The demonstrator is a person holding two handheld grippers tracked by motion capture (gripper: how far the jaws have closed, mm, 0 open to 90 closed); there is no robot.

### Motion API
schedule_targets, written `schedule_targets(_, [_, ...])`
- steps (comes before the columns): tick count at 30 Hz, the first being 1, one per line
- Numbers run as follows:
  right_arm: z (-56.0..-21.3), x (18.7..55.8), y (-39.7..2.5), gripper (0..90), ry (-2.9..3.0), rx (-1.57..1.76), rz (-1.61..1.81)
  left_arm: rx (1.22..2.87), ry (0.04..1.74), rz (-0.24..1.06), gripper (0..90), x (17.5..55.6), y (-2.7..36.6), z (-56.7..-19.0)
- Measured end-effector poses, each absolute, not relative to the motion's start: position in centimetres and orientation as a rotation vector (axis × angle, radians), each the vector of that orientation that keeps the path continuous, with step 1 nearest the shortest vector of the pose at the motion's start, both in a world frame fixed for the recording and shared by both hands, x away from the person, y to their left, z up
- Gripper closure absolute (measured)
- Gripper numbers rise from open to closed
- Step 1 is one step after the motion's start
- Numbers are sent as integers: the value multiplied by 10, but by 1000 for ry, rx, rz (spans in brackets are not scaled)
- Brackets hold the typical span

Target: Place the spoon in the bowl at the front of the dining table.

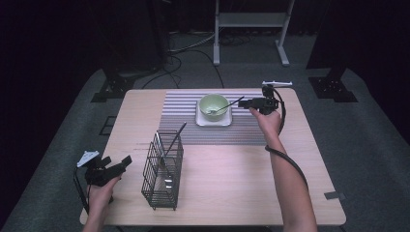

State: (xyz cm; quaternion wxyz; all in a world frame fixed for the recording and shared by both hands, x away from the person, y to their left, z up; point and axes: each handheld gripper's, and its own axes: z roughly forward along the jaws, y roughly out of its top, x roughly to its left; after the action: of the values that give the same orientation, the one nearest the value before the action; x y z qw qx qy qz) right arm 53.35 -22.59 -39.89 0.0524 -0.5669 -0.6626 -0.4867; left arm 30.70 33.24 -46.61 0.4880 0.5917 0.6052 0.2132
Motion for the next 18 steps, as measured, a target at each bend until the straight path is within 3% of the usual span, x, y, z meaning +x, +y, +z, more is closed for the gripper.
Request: schedule_targets(18, [-406,503,-233,423,-2018,-1608,-1462,1444,1469,529,10,304,333,-465])
